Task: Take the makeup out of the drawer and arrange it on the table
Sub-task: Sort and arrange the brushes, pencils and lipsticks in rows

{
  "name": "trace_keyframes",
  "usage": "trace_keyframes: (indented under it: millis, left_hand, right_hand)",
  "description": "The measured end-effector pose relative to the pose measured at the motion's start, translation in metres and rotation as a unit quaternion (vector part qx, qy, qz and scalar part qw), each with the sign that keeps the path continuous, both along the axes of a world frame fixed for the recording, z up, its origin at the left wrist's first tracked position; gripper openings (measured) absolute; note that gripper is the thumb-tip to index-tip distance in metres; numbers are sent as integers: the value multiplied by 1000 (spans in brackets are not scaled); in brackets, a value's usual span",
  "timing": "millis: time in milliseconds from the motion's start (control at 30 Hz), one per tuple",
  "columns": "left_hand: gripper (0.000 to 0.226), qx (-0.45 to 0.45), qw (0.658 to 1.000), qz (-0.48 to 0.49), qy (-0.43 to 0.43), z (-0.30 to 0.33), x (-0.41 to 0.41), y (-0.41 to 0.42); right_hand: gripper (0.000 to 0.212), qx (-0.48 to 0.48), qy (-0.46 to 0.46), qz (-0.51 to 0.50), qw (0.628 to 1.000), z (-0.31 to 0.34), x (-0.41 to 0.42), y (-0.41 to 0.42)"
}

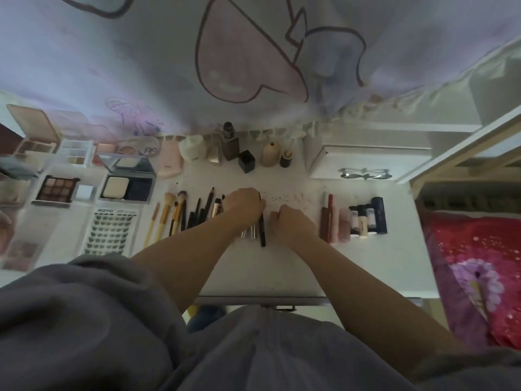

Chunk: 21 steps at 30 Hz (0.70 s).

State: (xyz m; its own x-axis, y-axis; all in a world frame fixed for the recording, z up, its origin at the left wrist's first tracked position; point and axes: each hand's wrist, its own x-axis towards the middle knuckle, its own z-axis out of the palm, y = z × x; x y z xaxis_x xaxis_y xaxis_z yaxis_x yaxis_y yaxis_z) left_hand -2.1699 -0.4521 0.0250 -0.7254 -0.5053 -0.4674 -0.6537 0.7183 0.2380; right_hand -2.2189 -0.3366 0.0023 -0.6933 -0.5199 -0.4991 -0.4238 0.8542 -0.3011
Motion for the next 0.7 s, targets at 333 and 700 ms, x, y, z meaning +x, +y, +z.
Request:
trace_keyframes:
  millis: [333, 700]
  left_hand:
    - [35, -62, 997, -37, 13, -7, -8, 0]
    - [28, 31, 997, -27, 70, -35, -68, 121]
  right_hand:
    - [34, -12, 44, 5, 999, 12, -33, 25]
    - [23, 17, 24, -12, 999, 16, -116, 56]
